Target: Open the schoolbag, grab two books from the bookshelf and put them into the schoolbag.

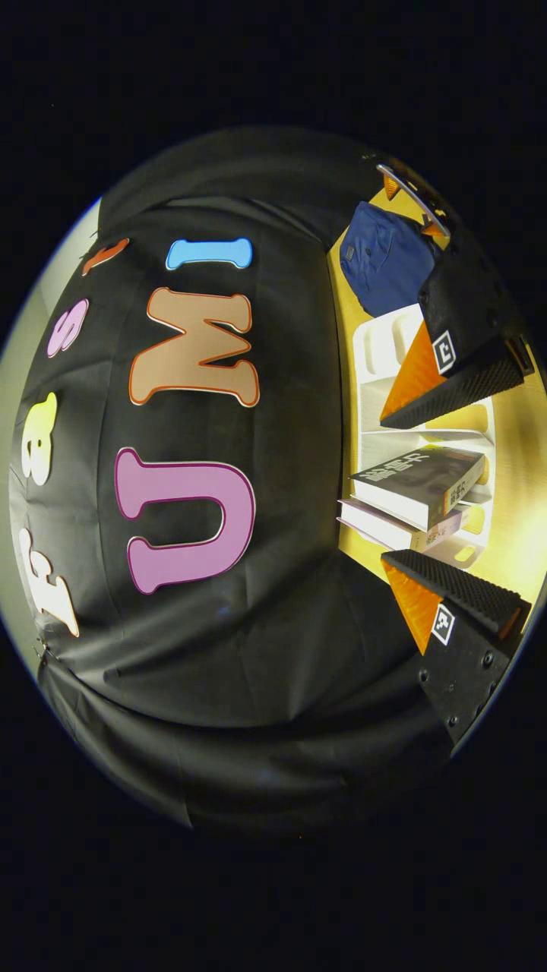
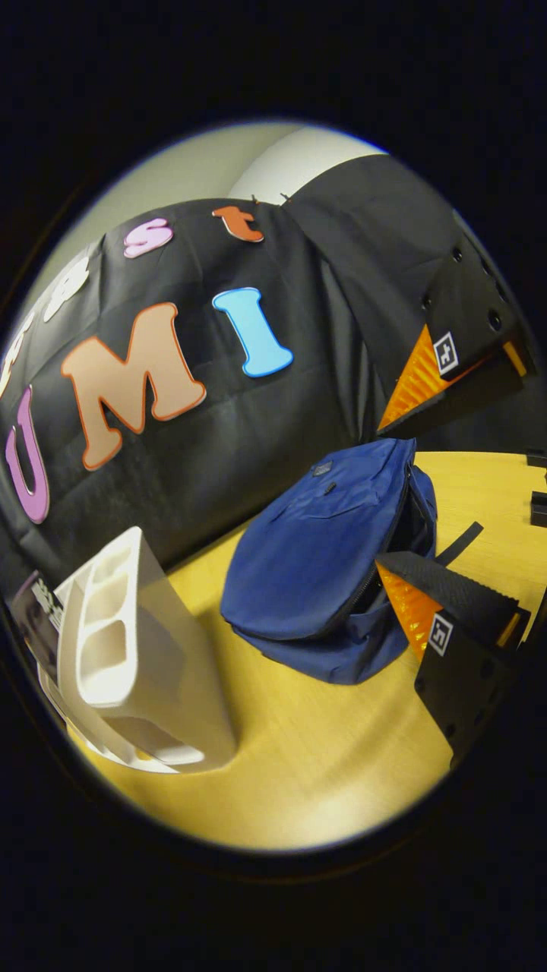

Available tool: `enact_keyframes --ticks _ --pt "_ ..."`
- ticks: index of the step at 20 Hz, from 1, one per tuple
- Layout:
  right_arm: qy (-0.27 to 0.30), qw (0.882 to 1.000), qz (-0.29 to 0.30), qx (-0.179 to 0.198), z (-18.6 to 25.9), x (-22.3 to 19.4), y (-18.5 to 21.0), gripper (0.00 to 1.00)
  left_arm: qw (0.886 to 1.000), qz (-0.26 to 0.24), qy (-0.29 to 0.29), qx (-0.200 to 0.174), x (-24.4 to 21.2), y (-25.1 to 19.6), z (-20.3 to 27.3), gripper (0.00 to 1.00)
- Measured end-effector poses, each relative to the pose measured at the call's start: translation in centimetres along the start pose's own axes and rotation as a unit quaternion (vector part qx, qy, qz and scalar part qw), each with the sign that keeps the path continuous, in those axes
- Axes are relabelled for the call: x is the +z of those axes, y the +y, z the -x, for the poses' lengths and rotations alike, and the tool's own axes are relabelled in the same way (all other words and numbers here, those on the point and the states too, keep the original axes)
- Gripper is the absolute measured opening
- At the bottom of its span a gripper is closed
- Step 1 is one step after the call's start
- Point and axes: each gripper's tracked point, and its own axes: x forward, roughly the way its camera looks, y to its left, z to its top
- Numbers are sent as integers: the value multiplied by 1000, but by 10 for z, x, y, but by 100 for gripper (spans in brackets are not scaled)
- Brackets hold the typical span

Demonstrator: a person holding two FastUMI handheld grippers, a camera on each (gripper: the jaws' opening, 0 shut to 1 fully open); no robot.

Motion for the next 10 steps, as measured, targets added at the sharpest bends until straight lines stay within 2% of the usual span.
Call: enact_keyframes --ticks 2,6,10 --pt "4 1000 9 0 -7 -3 3 100 1000 6 -5 -6 4 -3 -3 93" --pt "-5 1000 20 -1 -16 -3 13 98 1000 8 -7 -11 7 -4 -9 93" --pt "-25 998 53 27 -24 3 30 97 1000 18 1 -16 2 -7 -10 93"
